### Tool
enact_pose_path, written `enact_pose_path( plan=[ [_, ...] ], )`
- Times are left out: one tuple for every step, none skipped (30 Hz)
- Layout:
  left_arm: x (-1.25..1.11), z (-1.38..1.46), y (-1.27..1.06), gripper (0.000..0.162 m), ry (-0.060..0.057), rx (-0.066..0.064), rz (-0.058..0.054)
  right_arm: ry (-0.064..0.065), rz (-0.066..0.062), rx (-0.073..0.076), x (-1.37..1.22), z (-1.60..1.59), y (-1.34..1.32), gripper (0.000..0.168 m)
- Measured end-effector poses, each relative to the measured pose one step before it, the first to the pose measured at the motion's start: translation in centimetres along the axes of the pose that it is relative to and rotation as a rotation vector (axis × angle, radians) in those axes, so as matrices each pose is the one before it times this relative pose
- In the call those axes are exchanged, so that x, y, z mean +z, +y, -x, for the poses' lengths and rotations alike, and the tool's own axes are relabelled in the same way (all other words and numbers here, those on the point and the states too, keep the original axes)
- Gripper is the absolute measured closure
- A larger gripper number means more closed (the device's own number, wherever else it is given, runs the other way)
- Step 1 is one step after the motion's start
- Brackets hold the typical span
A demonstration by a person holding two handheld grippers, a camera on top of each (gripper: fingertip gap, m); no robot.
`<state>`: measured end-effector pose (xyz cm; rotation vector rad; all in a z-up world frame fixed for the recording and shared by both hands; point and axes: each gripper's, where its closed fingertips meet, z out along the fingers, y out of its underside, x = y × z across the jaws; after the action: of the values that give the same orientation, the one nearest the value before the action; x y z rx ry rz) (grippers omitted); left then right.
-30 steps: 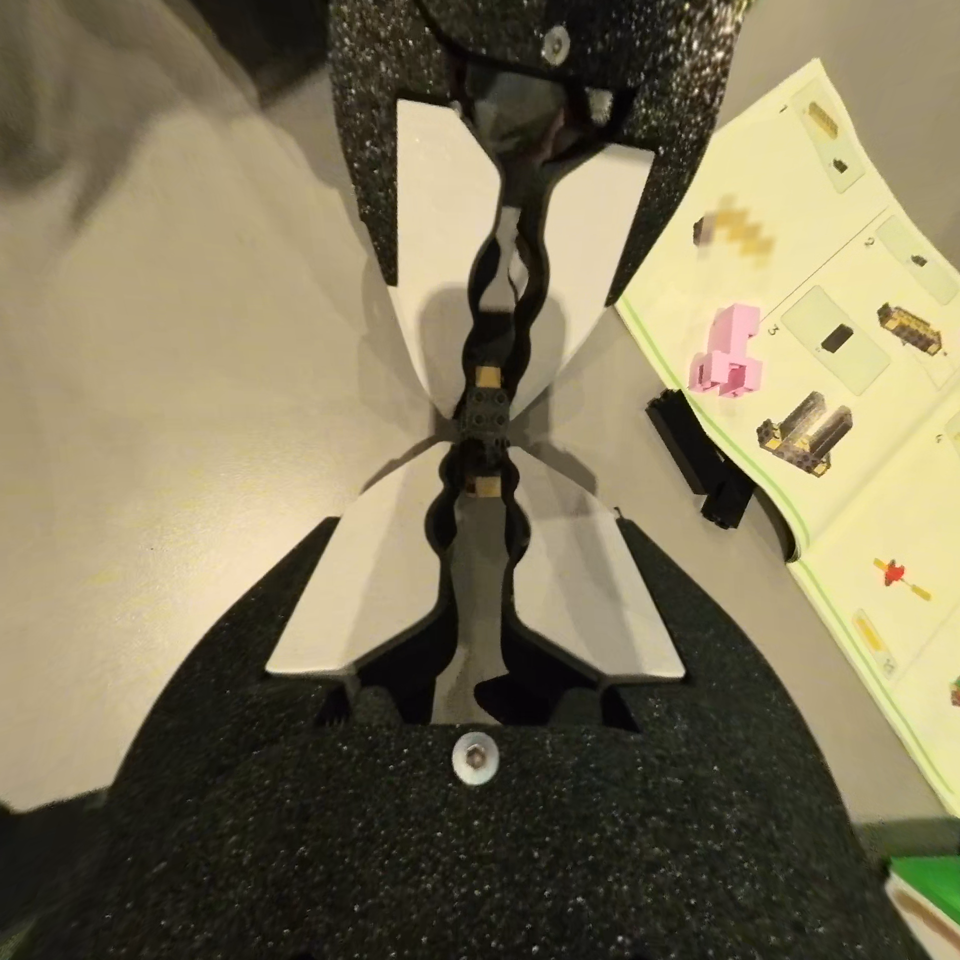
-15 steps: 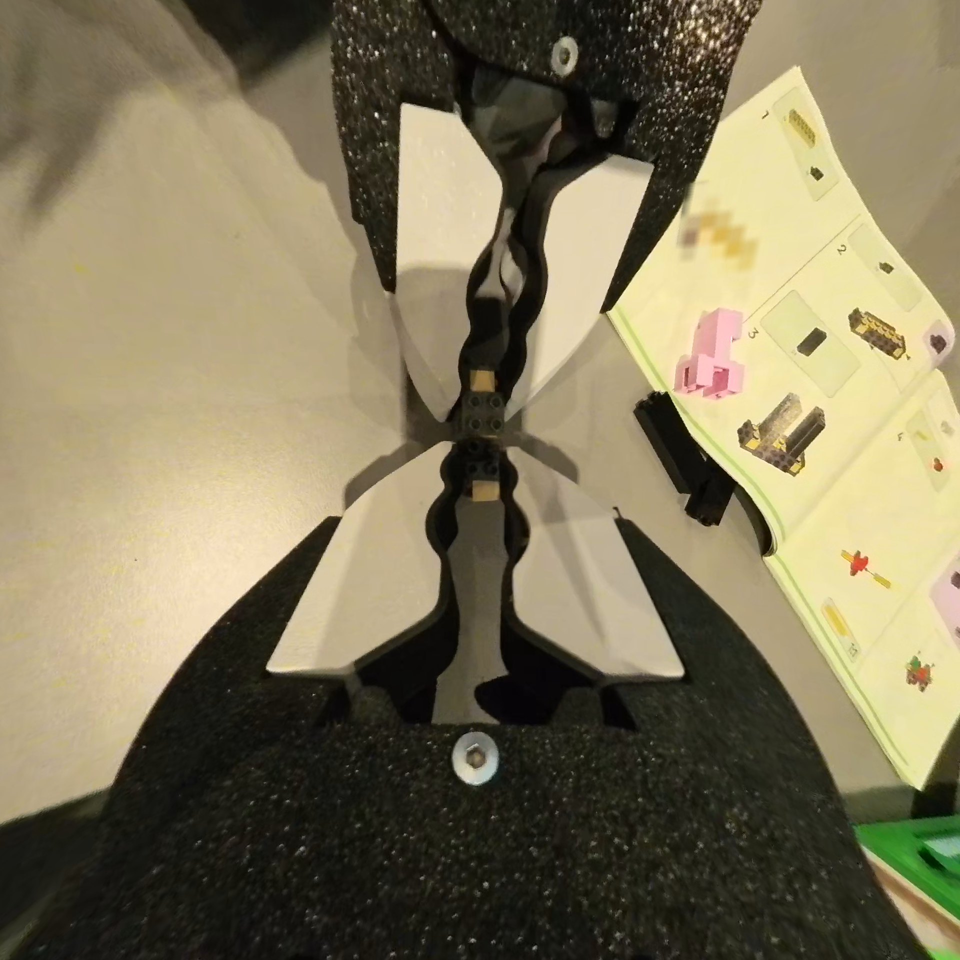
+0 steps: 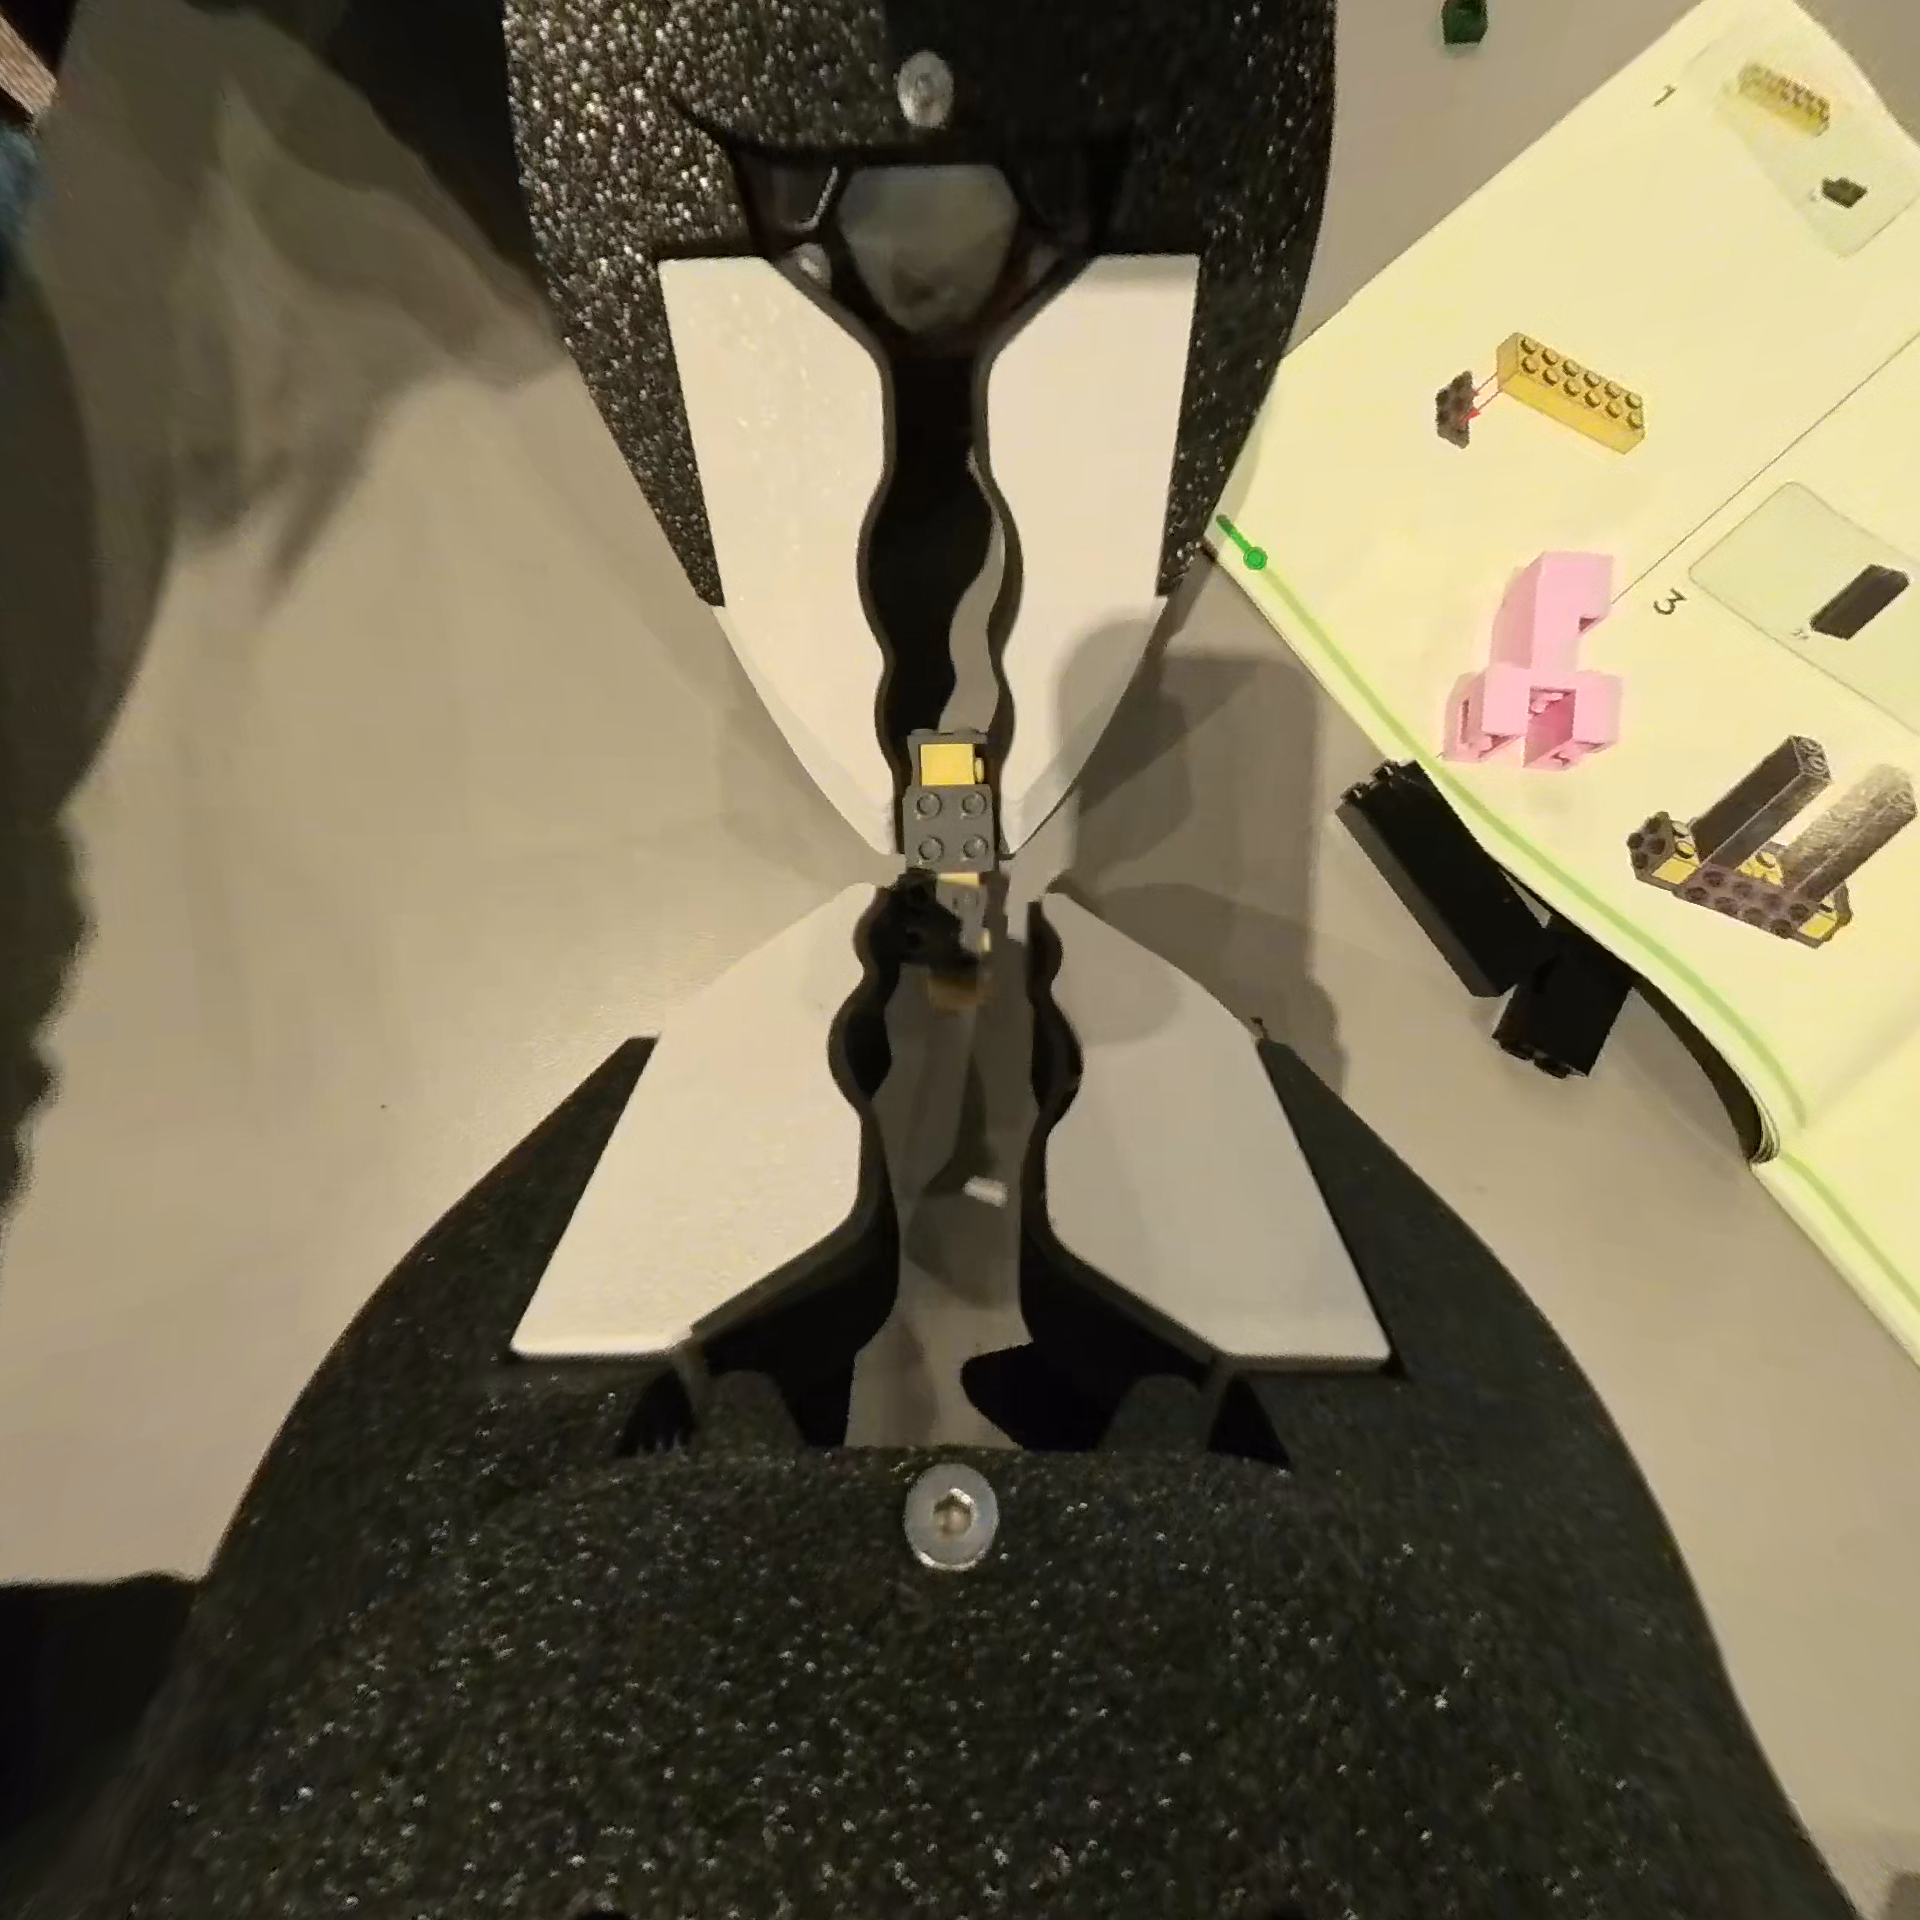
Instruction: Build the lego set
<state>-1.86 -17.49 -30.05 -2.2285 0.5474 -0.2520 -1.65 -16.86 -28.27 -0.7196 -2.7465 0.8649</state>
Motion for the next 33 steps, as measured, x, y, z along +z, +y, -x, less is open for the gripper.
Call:
enact_pose_path(
  plan=[
    [0.000, -0.005, 0.000, 0.145, 0.0004, -0.0001, 0.0000, -0.0057, -0.0004, -0.0030, 0.035, 0.136, -0.036, 0.144],
    [0.000, -0.002, 0.000, 0.145, 0.0004, 0.0004, 0.0000, -0.0032, 0.0041, -0.0023, 0.075, 0.123, 0.041, 0.142],
    [0.004, -0.009, -0.003, 0.145, 0.0002, 0.0004, 0.0000, 0.0053, 0.0078, -0.0041, 0.106, -0.006, 0.094, 0.139],
    [0.010, -0.008, 0.005, 0.145, 0.0002, 0.0004, 0.0000, 0.0079, 0.0088, -0.0060, 0.128, -0.047, 0.114, 0.137],
    [-0.007, -0.004, 0.006, 0.145, 0.0000, 0.0002, 0.0000, 0.0060, 0.0033, -0.0059, 0.094, -0.038, 0.025, 0.135],
    [0.000, 0.000, 0.000, 0.145, -0.0001, -0.0001, 0.0000, -0.0030, -0.0030, -0.0032, 0.056, 0.068, -0.077, 0.136],
    [0.007, 0.006, -0.006, 0.145, -0.0001, 0.0000, 0.0000, -0.0061, -0.0023, 0.0026, 0.016, 0.067, -0.064, 0.137],
    [0.000, 0.001, 0.000, 0.145, -0.0001, 0.0000, 0.0000, -0.0055, -0.0012, 0.0057, -0.002, 0.035, -0.032, 0.138],
    [0.000, 0.003, 0.000, 0.145, -0.0001, 0.0001, 0.0000, -0.0058, -0.0019, 0.0047, -0.023, 0.026, -0.021, 0.139],
    [0.000, 0.002, 0.000, 0.145, -0.0001, 0.0001, 0.0000, -0.0002, -0.0028, 0.0038, -0.050, -0.022, -0.021, 0.140],
    [-0.007, -0.003, 0.006, 0.145, -0.0001, 0.0001, 0.0000, 0.0016, -0.0022, 0.0012, -0.085, -0.025, -0.023, 0.140],
    [0.004, -0.003, -0.003, 0.145, -0.0001, 0.0005, 0.0000, 0.0068, -0.0015, -0.0014, -0.106, -0.076, -0.027, 0.142],
    [0.004, -0.011, -0.003, 0.145, 0.0005, 0.0007, 0.0000, 0.0136, 0.0002, -0.0031, -0.143, -0.173, -0.006, 0.142],
    [-0.003, -0.018, 0.003, 0.145, 0.0008, 0.0009, 0.0000, 0.0138, 0.0033, -0.0045, -0.141, -0.155, 0.031, 0.143],
    [-0.003, -0.010, 0.003, 0.145, 0.0002, 0.0010, 0.0000, 0.0133, 0.0050, -0.0043, -0.118, -0.156, 0.073, 0.143],
    [0.004, -0.006, -0.003, 0.145, 0.0000, 0.0004, 0.0000, 0.0154, 0.0032, -0.0030, -0.087, -0.187, 0.040, 0.144],
    [0.000, 0.001, 0.000, 0.145, 0.0000, 0.0001, 0.0000, 0.0136, 0.0025, -0.0024, -0.039, -0.183, 0.042, 0.144],
    [0.000, -0.001, 0.000, 0.145, 0.0000, -0.0001, 0.0000, 0.0082, 0.0021, -0.0029, -0.005, -0.095, 0.042, 0.145],
    [0.000, -0.001, 0.000, 0.145, 0.0000, -0.0001, 0.0000, 0.0041, 0.0033, -0.0017, 0.010, -0.048, 0.061, 0.145],
    [0.004, -0.004, -0.003, 0.145, -0.0002, 0.0003, 0.0000, 0.0060, 0.0064, -0.0003, 0.008, -0.060, 0.089, 0.146],
    [-0.003, -0.008, 0.002, 0.145, -0.0002, 0.0004, 0.0000, 0.0044, 0.0089, -0.0007, -0.033, -0.026, 0.117, 0.147],
    [-0.007, 0.001, 0.006, 0.145, -0.0002, 0.0005, 0.0000, 0.0059, 0.0116, 0.0000, -0.129, -0.011, 0.170, 0.147],
    [0.007, -0.008, -0.006, 0.145, -0.0002, 0.0009, 0.0000, 0.0135, 0.0122, 0.0023, -0.235, -0.076, 0.202, 0.148],
    [-0.006, -0.015, 0.005, 0.145, -0.0002, 0.0014, -0.0001, 0.0165, 0.0076, 0.0081, -0.332, -0.065, 0.180, 0.148],
    [0.005, -0.013, -0.005, 0.145, -0.0005, 0.0018, -0.0001, 0.0131, 0.0002, 0.0159, -0.376, 0.048, 0.105, 0.148],
    [-0.011, -0.001, -0.006, 0.145, -0.0010, 0.0018, -0.0002, 0.0072, -0.0110, 0.0208, -0.359, 0.228, 0.040, 0.148],
    [-0.001, -0.002, -0.001, 0.145, -0.0017, 0.0016, -0.0003, 0.0069, -0.0254, 0.0231, -0.268, 0.332, -0.053, 0.148],
    [-0.007, 0.010, 0.003, 0.145, -0.0029, 0.0018, -0.0004, 0.0015, -0.0345, 0.0214, -0.134, 0.489, -0.072, 0.149],
    [-0.012, 0.043, -0.008, 0.145, -0.0054, 0.0019, -0.0006, 0.0015, -0.0288, 0.0165, 0.015, 0.527, 0.100, 0.149],
    [-0.017, 0.103, -0.007, 0.142, -0.0106, 0.0015, -0.0010, 0.0053, -0.0163, 0.0103, 0.130, 0.443, 0.298, 0.149],
    [-0.022, 0.208, -0.020, 0.137, -0.0183, -0.0011, -0.0014, 0.0041, -0.0071, 0.0083, 0.194, 0.400, 0.433, 0.148],
    [-0.018, 0.134, -0.007, 0.135, -0.0124, -0.0006, -0.0010, -0.0047, -0.0100, 0.0090, 0.208, 0.463, 0.329, 0.149],
    [-0.020, 0.041, -0.004, 0.130, -0.0057, 0.0014, -0.0007, -0.0111, -0.0230, 0.0093, 0.218, 0.477, 0.043, 0.149]
  ],
)
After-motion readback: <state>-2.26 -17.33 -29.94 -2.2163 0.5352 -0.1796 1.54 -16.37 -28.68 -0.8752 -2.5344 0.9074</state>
